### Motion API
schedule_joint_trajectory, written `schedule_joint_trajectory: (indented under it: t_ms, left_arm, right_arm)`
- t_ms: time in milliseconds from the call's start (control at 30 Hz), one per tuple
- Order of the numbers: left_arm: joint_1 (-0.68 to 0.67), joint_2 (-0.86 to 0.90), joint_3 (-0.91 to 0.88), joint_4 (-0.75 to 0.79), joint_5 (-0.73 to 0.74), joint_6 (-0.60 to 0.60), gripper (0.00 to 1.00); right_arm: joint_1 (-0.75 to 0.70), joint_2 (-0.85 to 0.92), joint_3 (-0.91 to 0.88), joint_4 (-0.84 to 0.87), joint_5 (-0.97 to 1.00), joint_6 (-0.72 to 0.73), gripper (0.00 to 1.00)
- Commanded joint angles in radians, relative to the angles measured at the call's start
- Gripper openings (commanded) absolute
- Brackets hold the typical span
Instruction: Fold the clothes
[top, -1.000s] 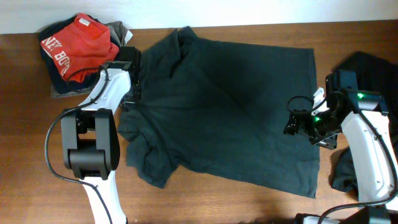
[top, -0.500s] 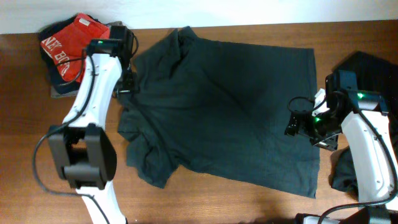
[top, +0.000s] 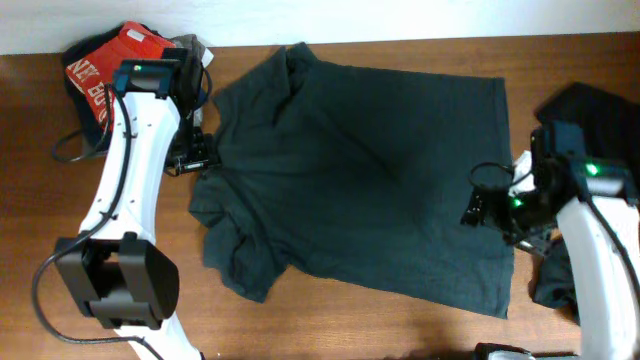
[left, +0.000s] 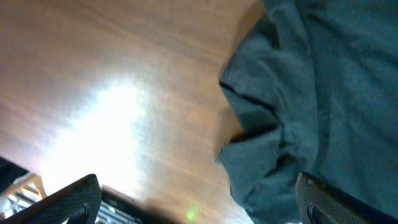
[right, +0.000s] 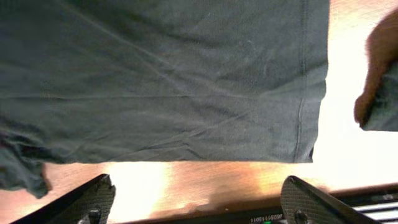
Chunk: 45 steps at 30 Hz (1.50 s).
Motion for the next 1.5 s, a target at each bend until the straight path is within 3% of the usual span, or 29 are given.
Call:
schedule_joint_trajectory:
  t_ms: [0,367,633,833,1267,1467]
  left_arm:
    - [0.007,-0.097,0.013,-0.039,0.016,-0.111,0.99]
    - [0.007,-0.425,-0.083,-0.079,0.071,-0.137,0.99]
    - [-0.005,-0.741,-0.397,-0.061,0.166,-0.137,0.99]
    - [-0.007,-0.896,-0.649,0.052,0.255,-0.137,0.99]
    - [-0.006,-0.844,-0.918,0.248,0.271,-0.167,0.99]
    - [-0.006,-0.724,-1.057,0.372,0.34,-0.175,0.99]
  right_arm:
    - [0.006,-0.103,-0.002,-0.024,0.01,0.015,0.96]
    - [0.006,-0.236,-0.003,-0.107,0.01,0.073,0.98]
    - [0.007,-0.394,-0.004,-0.156,0.009,0.094,0.99]
    - [0.007,-0.491,-0.004,-0.174,0.009,0.101,0.99]
    - [0.006,-0.508,-0.011,-0.243,0.01,0.106,0.99]
    - [0.006,-0.507,-0.14,-0.184,0.013,0.146,0.99]
